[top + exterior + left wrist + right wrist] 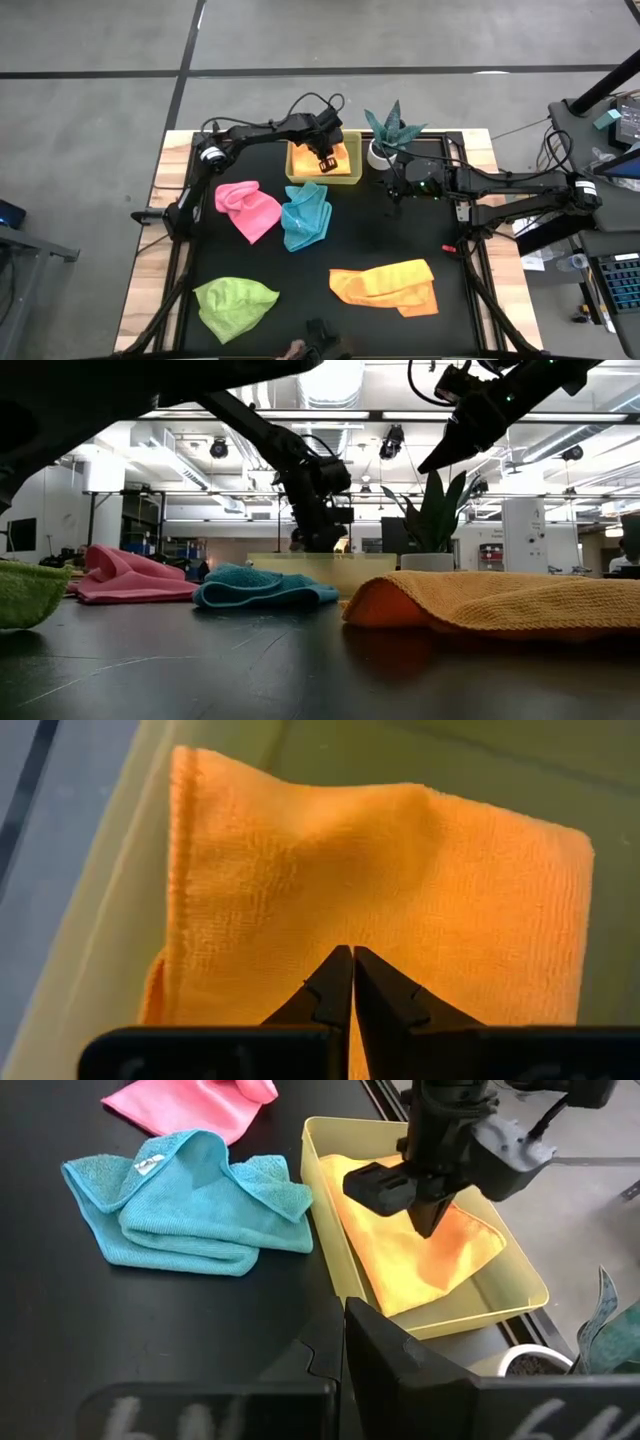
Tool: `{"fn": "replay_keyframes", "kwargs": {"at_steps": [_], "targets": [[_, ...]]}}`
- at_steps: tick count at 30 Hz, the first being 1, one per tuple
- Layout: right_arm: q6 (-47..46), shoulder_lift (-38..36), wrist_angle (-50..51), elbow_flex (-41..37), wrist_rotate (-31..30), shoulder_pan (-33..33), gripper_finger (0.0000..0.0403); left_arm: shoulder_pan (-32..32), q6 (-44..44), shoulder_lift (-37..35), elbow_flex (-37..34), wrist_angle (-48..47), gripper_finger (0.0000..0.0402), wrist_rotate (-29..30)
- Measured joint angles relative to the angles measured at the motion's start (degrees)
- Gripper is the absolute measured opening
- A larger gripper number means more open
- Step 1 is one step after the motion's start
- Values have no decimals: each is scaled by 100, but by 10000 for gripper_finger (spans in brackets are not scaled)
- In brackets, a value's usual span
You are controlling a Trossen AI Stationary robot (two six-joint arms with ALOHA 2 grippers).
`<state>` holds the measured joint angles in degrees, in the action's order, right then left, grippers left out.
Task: Fold microfiber towels
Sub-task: Put the top orange microfiber cloth into the yellow bin
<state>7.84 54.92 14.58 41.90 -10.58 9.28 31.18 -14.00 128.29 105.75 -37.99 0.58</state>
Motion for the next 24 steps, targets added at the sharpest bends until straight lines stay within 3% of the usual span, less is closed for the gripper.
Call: {"fn": "replay_keyframes", "kwargs": {"at_steps": [4,11,19,24], "targets": [[48,0,3,-19,-3,18,9,-38,20,0,-4,37,0,4],[-81,0,-1,-25,-12,24,9,-150,768,-1,-59,104,0,800],[-29,0,4,-32,-12,24,9,-177,1510,-7,-110,-57,0,601],[-14,0,6,-34,-12,24,9,-203,1517,-9,-111,26,0,658]]}}
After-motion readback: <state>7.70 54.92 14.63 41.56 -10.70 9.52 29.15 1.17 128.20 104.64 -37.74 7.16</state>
